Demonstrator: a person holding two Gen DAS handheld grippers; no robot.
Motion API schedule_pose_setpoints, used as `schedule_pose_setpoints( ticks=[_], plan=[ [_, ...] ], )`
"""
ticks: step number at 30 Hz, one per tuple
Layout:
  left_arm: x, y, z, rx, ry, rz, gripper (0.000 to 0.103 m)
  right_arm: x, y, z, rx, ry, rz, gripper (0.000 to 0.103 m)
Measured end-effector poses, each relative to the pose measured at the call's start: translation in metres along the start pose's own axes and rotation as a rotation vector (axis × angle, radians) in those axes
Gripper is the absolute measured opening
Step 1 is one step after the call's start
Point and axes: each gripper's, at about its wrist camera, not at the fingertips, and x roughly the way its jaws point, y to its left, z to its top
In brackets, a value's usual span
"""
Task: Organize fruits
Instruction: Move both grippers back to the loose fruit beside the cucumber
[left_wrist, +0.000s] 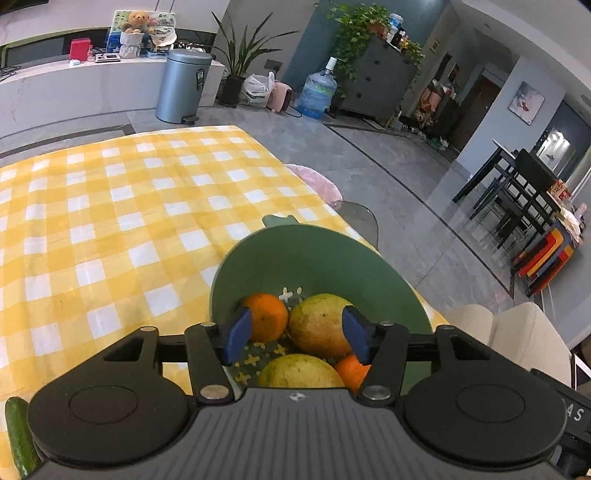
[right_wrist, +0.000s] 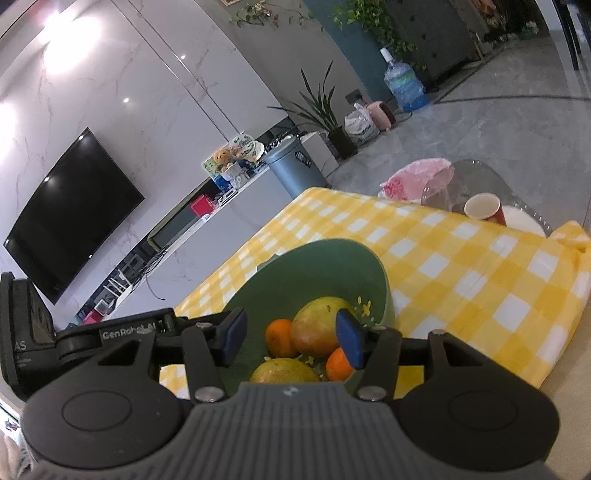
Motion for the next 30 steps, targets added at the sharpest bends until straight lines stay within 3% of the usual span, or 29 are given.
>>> schedule_pose_setpoints(
  ticks=[2,6,8,11,14,30],
  plan=[
    [-0.003,-0.003,0.000,0.003,0.007,-0.001,0.072,0.000,0.003,0.000,-0.015,0.001,-0.010,0.053],
    [-0.011,-0.010,0.000,0.038,0.003,0.018,0.082,0.001,0.006,-0.004,-0.022,0.011,-0.005,0.071],
    [-0.015,-0.014,0.000,0.061,0.014,0.024,0.084,0.001,0.008,-0.005,-0.023,0.011,-0.006,0.073],
    [-0.025,-0.015,-0.002,0.071,0.010,0.035,0.086,-0.002,0.013,-0.005,-0.024,0.013,0.008,0.088],
    [-0.039,-0.012,-0.004,0.061,-0.010,0.050,0.087,-0.004,0.018,-0.005,-0.035,0.010,0.011,0.096],
    [-0.128,0.025,-0.023,-0.074,-0.089,0.147,0.088,-0.032,0.089,-0.013,-0.129,0.020,0.114,0.099]
  ],
)
